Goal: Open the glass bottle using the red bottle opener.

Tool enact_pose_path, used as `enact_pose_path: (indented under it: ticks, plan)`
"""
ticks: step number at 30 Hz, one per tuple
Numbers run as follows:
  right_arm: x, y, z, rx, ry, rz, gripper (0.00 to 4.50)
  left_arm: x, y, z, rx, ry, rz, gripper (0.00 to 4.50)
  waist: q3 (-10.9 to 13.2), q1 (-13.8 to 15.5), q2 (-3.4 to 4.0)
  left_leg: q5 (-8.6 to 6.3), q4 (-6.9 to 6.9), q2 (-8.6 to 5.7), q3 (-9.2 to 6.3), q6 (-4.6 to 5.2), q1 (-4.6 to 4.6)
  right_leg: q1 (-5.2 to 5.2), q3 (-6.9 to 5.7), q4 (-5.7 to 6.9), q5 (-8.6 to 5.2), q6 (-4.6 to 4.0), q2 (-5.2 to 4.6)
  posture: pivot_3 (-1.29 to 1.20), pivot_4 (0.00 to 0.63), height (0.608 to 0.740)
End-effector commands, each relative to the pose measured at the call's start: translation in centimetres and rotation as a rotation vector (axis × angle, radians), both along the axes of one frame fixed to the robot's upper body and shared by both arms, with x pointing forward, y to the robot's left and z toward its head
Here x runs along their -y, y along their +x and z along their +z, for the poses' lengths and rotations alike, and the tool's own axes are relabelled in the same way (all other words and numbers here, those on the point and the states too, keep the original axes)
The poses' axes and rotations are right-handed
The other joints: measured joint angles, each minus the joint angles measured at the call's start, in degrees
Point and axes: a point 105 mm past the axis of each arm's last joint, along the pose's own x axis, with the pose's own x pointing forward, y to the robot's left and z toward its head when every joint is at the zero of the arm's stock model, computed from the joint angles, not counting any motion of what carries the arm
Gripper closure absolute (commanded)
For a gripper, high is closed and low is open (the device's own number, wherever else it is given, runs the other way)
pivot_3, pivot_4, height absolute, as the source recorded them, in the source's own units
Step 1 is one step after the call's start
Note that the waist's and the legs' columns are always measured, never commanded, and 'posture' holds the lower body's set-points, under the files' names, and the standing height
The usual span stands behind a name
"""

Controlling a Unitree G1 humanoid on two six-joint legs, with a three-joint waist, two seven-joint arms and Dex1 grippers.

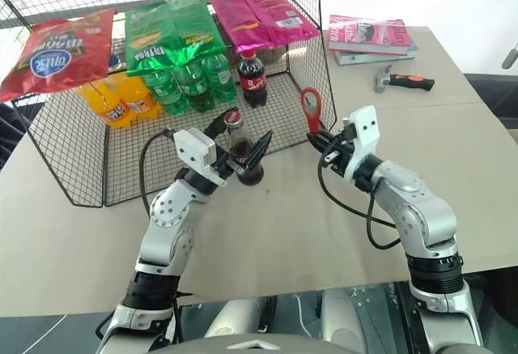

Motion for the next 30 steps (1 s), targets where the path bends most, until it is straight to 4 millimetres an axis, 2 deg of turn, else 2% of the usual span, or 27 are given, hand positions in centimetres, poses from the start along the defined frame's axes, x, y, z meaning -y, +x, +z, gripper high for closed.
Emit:
enact_pose_path:
  ticks: [1, 3, 6, 10, 17, 23, 30]
  plan:
    - [-0.2, -0.3, 1.4, 0.060, 0.013, 0.012, 4.50, 0.0, -0.3, 0.7, 0.035, -0.023, -0.014, 0.59, 0.00, 0.00, 0.00, 0.00, 0.05, 0.00, 0.00, 0.00, 0.00, 0.00, 0.00, 0.03, 0.00, 0.00, 0.00, 0.00, 0.150, 0.740]
    - [-0.2, -0.3, 1.4, 0.061, 0.012, 0.014, 4.50, 0.0, -0.3, 0.6, 0.033, -0.021, -0.013, 1.24, 0.00, 0.00, 0.00, 0.00, 0.13, 0.00, 0.00, 0.00, -0.01, 0.01, 0.00, 0.09, 0.00, 0.00, 0.00, 0.00, 0.150, 0.740]
    - [-0.3, -0.3, 1.4, 0.063, 0.012, 0.016, 4.50, 0.0, -0.3, 0.4, 0.027, -0.016, -0.013, 2.57, -0.03, 0.00, 0.01, 0.00, 0.24, -0.01, 0.00, 0.00, 0.00, 0.05, 0.00, 0.18, 0.00, 0.00, 0.01, 0.00, 0.150, 0.740]
    - [-0.5, -0.3, 1.7, 0.080, -0.002, 0.026, 4.50, 0.0, -0.4, -0.2, 0.007, -0.001, -0.017, 3.17, -0.15, 0.00, 0.02, -0.01, 0.34, -0.01, -0.01, 0.01, 0.09, 0.17, 0.00, 0.25, 0.00, 0.00, 0.01, 0.00, 0.150, 0.740]
    - [-2.1, 0.1, 2.9, 0.254, -0.153, 0.018, 4.50, -0.4, -0.3, -0.8, -0.019, 0.013, -0.002, 3.27, -0.15, -0.17, 0.03, -0.04, 0.39, 0.01, 0.00, 0.06, 0.66, 0.74, -0.01, 0.25, -0.01, 0.01, 0.10, 0.00, 0.150, 0.740]
    - [-3.1, 0.2, 2.6, 0.275, -0.142, 0.015, 4.50, -0.6, -0.3, -1.1, -0.042, 0.010, -0.018, 3.27, -0.15, -0.21, 0.03, -0.14, 0.35, 0.07, 0.00, 0.22, 0.99, 1.06, 0.00, 0.19, -0.01, 0.01, 0.17, 0.00, 0.150, 0.740]
    - [-3.1, 0.3, 2.3, 0.273, -0.137, 0.011, 4.50, -1.0, -0.1, -0.8, -0.044, 0.019, -0.050, 3.27, -0.15, -0.21, 0.04, -0.13, 0.35, 0.08, -0.01, 0.20, 0.99, 1.04, 0.01, 0.18, -0.01, 0.01, 0.17, 0.00, 0.150, 0.740]
